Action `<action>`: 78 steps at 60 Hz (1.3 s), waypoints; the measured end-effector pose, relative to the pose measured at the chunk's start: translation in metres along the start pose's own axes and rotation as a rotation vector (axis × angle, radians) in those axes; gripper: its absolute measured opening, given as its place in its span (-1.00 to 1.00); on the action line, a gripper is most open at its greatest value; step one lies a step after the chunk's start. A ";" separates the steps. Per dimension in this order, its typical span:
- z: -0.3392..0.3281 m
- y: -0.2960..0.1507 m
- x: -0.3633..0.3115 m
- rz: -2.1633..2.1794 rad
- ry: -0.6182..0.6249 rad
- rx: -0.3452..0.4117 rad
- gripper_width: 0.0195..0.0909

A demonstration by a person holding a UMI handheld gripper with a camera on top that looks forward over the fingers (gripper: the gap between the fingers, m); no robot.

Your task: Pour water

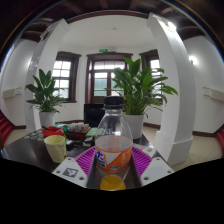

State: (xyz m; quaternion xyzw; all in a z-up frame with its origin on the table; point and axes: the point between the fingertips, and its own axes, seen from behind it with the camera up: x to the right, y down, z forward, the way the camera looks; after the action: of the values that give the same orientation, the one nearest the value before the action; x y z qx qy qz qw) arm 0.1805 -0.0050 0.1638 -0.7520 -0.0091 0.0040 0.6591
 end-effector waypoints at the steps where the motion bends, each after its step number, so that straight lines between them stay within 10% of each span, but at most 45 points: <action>1: 0.001 -0.001 0.001 -0.006 0.002 0.003 -0.07; 15: 0.001 -0.029 -0.004 -0.033 0.005 0.031 -0.62; 46: 0.028 -0.036 -0.012 -0.691 0.009 -0.063 -0.62; 78: 0.101 -0.041 0.006 -1.934 0.026 0.002 -0.62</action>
State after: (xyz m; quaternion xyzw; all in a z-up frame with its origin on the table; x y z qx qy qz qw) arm 0.1838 0.1005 0.1915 -0.4189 -0.6169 -0.5485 0.3785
